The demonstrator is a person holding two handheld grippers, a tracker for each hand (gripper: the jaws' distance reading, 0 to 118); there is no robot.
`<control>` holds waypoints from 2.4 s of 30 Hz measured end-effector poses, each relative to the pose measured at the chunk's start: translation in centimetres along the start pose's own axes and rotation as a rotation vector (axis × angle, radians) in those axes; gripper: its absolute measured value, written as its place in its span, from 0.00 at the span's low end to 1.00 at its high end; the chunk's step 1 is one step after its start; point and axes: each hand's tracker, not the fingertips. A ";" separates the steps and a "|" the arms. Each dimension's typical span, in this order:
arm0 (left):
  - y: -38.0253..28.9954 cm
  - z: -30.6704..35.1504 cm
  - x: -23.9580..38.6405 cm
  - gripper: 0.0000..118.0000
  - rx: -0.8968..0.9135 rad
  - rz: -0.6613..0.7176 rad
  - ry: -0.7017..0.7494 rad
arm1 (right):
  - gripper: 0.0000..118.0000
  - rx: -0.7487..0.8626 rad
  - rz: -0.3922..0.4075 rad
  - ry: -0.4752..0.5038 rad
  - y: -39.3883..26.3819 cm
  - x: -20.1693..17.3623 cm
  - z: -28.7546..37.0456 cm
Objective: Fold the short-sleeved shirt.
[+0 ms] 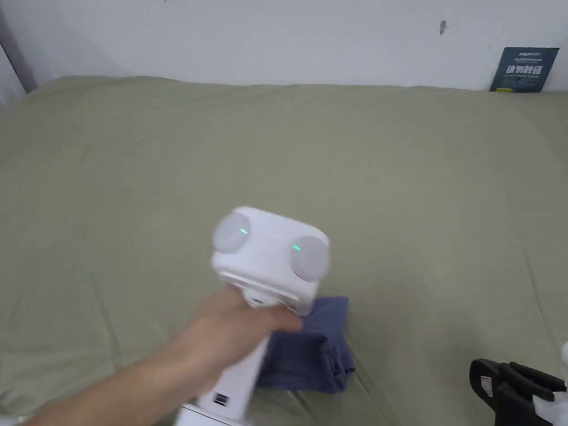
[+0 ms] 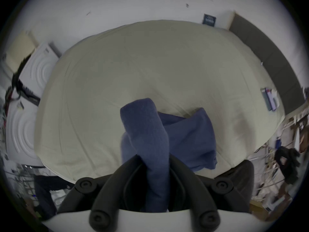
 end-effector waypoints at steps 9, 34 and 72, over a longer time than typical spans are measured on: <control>-1.3 -2.2 4.7 0.94 0.051 0.182 -0.332 | 0.01 0.005 -0.060 -0.026 -0.7 1.2 1.2; -5.9 -13.9 -4.7 0.00 -0.038 0.448 -1.041 | 0.01 -0.078 -0.084 -0.037 -0.7 -1.1 -1.4; -9.5 -15.2 -21.2 1.00 -0.028 0.484 -1.207 | 0.01 -0.444 -0.596 0.815 -1.7 -1.0 -28.4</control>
